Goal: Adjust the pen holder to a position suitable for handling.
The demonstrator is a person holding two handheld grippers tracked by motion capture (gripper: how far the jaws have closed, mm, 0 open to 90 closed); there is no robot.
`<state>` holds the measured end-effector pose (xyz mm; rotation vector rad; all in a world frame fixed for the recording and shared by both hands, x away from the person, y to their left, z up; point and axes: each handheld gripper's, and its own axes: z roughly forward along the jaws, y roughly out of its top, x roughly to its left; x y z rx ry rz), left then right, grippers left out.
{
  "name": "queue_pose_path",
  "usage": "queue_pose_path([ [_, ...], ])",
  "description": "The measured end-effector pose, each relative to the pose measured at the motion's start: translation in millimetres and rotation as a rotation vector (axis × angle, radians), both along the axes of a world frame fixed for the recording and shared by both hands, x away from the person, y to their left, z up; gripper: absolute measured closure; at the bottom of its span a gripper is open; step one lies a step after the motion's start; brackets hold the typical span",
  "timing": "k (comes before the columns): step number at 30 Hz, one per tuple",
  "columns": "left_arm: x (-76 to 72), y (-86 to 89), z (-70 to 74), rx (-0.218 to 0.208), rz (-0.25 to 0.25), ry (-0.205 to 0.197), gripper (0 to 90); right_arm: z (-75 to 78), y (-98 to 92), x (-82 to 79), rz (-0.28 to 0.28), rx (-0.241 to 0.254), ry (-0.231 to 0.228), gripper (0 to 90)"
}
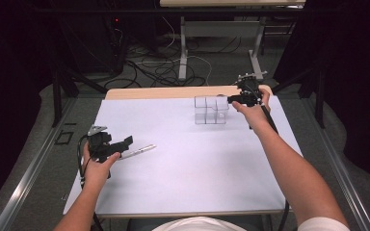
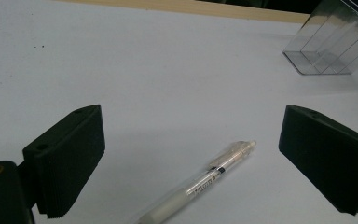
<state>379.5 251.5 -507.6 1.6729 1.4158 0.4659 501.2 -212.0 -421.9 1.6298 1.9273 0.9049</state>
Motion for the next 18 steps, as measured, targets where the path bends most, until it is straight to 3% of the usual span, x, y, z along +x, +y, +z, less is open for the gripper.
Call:
queue_pose_path([
  [11, -0.1, 1.4, -0.5, -0.005, 0.002, 0.001, 7.3, -11.6, 11.8, 14.4, -0.013, -0.027, 0.028, 48.5],
  [18, -0.6, 1.9, -0.5, -0.001, 0.002, 0.008, 7.6, -21.0, 14.5, 21.6, -0.015, -0.014, 0.048, 49.2],
])
